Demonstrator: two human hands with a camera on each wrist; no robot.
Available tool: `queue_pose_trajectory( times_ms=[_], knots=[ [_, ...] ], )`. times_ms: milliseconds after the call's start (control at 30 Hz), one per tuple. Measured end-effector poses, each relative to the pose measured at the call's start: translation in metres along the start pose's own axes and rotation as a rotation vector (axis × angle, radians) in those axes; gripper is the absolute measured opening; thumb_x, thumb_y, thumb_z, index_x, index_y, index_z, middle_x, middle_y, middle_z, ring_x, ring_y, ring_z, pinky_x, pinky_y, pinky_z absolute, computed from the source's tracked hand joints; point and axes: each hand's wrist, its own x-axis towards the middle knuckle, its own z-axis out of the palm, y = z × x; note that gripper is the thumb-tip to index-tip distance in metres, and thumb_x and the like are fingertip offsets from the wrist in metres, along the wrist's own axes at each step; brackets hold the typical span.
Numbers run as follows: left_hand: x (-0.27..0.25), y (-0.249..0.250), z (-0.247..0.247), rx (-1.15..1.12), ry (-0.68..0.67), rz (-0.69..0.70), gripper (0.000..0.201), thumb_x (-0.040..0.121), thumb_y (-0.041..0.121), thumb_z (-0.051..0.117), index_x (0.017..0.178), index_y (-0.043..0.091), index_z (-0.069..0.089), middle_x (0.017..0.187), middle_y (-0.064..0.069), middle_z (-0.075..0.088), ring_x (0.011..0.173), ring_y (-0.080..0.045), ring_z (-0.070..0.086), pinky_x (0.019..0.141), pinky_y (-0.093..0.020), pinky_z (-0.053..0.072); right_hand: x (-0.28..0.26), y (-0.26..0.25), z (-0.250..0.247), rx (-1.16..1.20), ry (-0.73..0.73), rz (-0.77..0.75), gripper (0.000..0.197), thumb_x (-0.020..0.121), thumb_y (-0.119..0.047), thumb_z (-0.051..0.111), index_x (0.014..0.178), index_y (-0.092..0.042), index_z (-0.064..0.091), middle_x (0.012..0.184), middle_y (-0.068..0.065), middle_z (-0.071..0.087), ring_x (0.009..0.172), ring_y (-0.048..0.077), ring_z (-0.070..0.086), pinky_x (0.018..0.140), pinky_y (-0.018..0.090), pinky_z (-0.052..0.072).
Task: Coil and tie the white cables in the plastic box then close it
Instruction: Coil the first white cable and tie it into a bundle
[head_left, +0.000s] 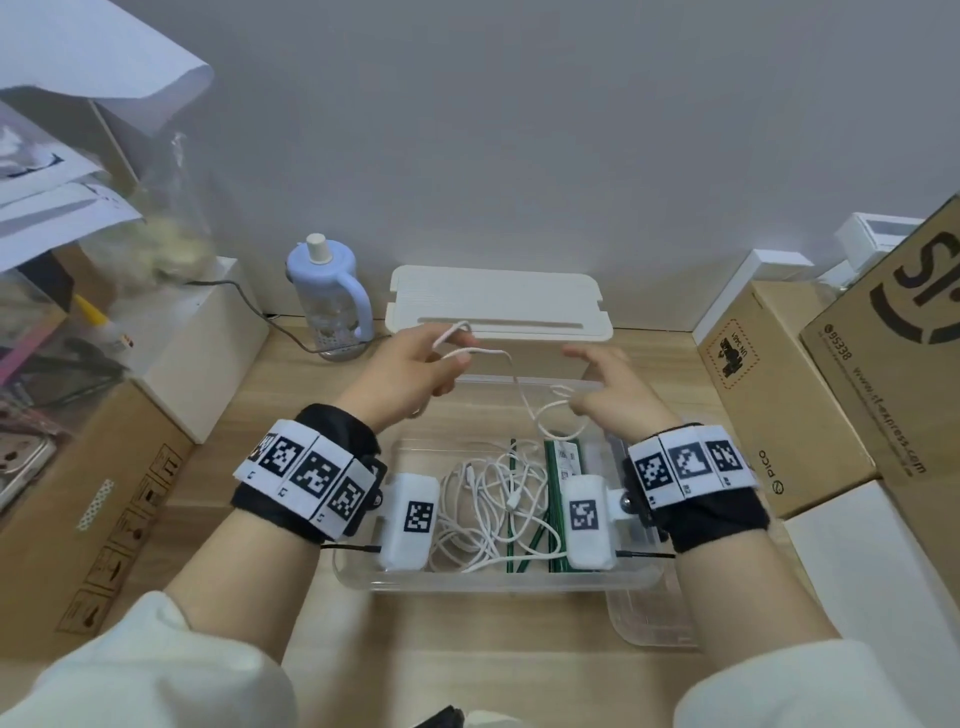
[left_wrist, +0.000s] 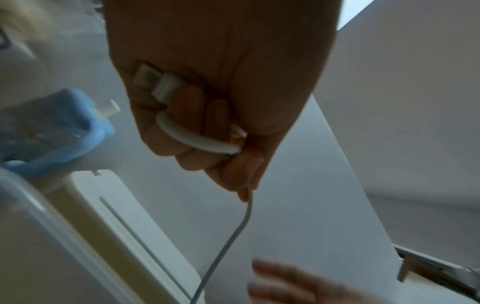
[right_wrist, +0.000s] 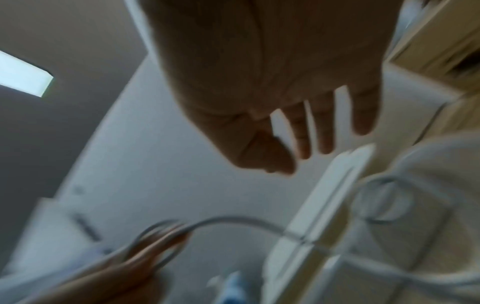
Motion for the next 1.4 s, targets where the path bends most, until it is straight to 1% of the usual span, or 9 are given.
queue_pose_trajectory(
  times_ms=[167,267,367,500,600,867,967,1067,1400],
  knots=[
    [-0.004,0.024,0.011,-0.036,-0.164,0.153,0.007,0.093,0.017,0.052,0.093,0.02,0.058,0.046,0.01,0.045,0.045,-0.007,0.033,0.039,-0.021,0.025,0.002,-0.041,0.025,0.253,-0.348,-0.266,0.056,0.08,-0.009,0.062,0.131,-0.02,0.042,0.128,0.007,0.056,0.121,0.014,0.05,0.104,0.023,0.035],
    [-0.005,0.024,0.006,-0.246,-0.111,0.155,0.007,0.089,0.017,0.055,0.088,0.022,0.05,0.043,0.011,0.041,0.041,-0.007,0.032,0.038,-0.017,0.024,0.001,-0.033,0.023,0.186,-0.378,-0.135,0.021,0.094,-0.017,0.048,0.111,-0.01,0.058,0.077,0.01,0.064,0.071,0.003,0.063,0.07,0.003,0.041],
    [-0.007,0.017,-0.004,-0.385,-0.027,0.048,0.022,0.088,0.011,0.059,0.104,0.021,0.047,0.041,0.01,0.039,0.037,-0.004,0.033,0.038,-0.015,0.025,-0.004,-0.013,0.018,0.004,-0.284,-0.04,0.039,0.094,-0.041,0.039,0.08,-0.013,0.063,0.057,-0.001,0.052,0.043,0.001,0.05,0.05,0.009,0.039],
    [-0.006,0.004,-0.004,-0.379,-0.135,-0.077,0.043,0.082,0.012,0.066,0.122,0.011,0.051,0.047,0.01,0.042,0.041,-0.006,0.035,0.041,-0.015,0.029,-0.009,-0.013,0.014,0.025,-0.126,-0.213,0.053,0.074,-0.068,0.022,0.062,-0.022,0.046,0.056,-0.008,0.041,0.054,0.009,0.04,0.06,0.028,0.036],
    [-0.008,0.003,0.007,-0.286,-0.266,-0.075,0.025,0.084,0.005,0.061,0.108,0.006,0.062,0.05,0.009,0.042,0.046,-0.007,0.037,0.047,-0.015,0.032,-0.005,-0.019,0.008,0.06,0.083,-0.378,0.037,0.094,-0.043,0.036,0.061,-0.027,0.043,0.058,-0.011,0.042,0.06,0.011,0.042,0.064,0.034,0.035],
    [-0.013,-0.001,0.03,-0.461,-0.402,-0.144,0.027,0.099,0.019,0.034,0.082,0.011,0.054,0.042,0.009,0.041,0.034,-0.003,0.037,0.037,-0.014,0.032,-0.005,-0.028,0.015,0.165,0.208,-0.496,0.025,0.089,-0.04,0.048,0.065,-0.034,0.05,0.061,-0.009,0.05,0.061,0.009,0.046,0.063,0.032,0.039],
    [-0.015,0.006,0.026,-0.766,-0.454,-0.112,0.026,0.095,0.028,0.032,0.082,0.012,0.048,0.037,0.011,0.033,0.026,0.002,0.026,0.032,-0.009,0.016,-0.003,-0.021,0.021,0.158,0.128,-0.395,0.028,0.096,-0.029,0.041,0.07,-0.027,0.05,0.062,-0.013,0.047,0.057,-0.002,0.044,0.061,0.021,0.035],
    [-0.01,0.009,0.016,-0.923,-0.359,-0.02,0.032,0.095,0.034,0.027,0.08,0.013,0.045,0.037,0.011,0.031,0.026,0.002,0.023,0.034,-0.013,0.012,-0.001,-0.004,0.026,-0.009,0.023,-0.248,0.036,0.096,-0.035,0.035,0.063,-0.025,0.045,0.06,-0.007,0.046,0.06,0.013,0.045,0.065,0.031,0.037],
    [-0.003,0.0,0.039,-0.576,-0.02,-0.097,0.035,0.094,0.04,0.042,0.096,0.009,0.058,0.046,0.007,0.029,0.038,-0.007,0.027,0.041,-0.019,0.025,-0.019,-0.04,0.029,-0.091,-0.278,-0.28,0.047,0.097,-0.039,0.033,0.056,-0.02,0.048,0.053,-0.008,0.04,0.048,0.008,0.036,0.054,0.028,0.028]
  ],
)
